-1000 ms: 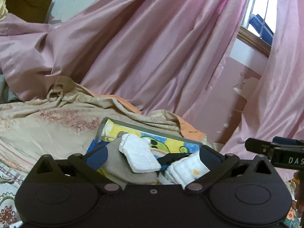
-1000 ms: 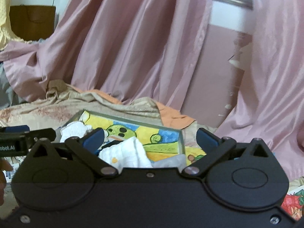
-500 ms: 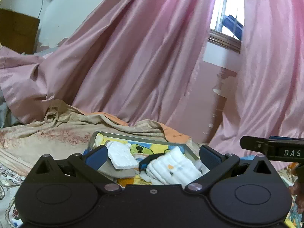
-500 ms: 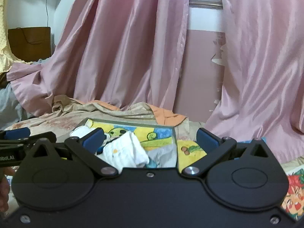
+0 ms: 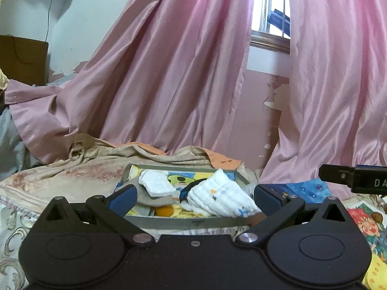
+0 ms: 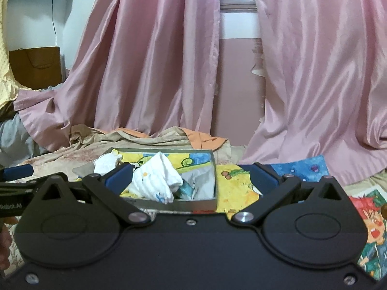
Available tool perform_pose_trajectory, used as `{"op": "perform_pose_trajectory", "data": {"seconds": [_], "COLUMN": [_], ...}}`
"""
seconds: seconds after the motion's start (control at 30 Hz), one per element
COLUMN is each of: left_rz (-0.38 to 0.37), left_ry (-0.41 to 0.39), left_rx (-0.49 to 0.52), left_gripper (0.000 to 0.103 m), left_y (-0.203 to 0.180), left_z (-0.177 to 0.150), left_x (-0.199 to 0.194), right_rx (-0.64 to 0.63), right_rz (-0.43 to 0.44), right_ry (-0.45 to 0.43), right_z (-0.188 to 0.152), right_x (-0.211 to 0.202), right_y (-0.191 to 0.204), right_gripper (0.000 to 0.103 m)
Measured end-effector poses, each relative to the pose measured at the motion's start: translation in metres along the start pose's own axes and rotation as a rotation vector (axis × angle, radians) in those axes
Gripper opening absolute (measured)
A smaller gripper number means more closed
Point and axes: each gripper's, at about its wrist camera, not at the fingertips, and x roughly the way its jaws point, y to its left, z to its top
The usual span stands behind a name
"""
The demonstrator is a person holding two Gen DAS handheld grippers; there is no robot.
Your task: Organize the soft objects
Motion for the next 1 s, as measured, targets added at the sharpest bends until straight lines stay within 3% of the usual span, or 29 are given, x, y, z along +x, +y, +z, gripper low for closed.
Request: {"op": "perform_pose_trajectory", "data": {"seconds": [0.5,1.0], "left_rz": [0.076,0.174], "left_ry": [0.042,0.072], "left_rx": [-0.031,-0.09], "left_gripper": [0.102,0.102], "left_y": [-0.004,-0.003], "left_z": [-0.022,-0.043], "left_x": [-0.046,-0.097], "right_rx": [0.024,0.016], "right_rz": [0.002,0.036], "right_ry": [0.02,0.033], "right_z": [-0.063,-0.119], "right_x": [-0.078,-0.157], "right_y": [-0.025,-0.005], "right_gripper": [0.103,0.103]}}
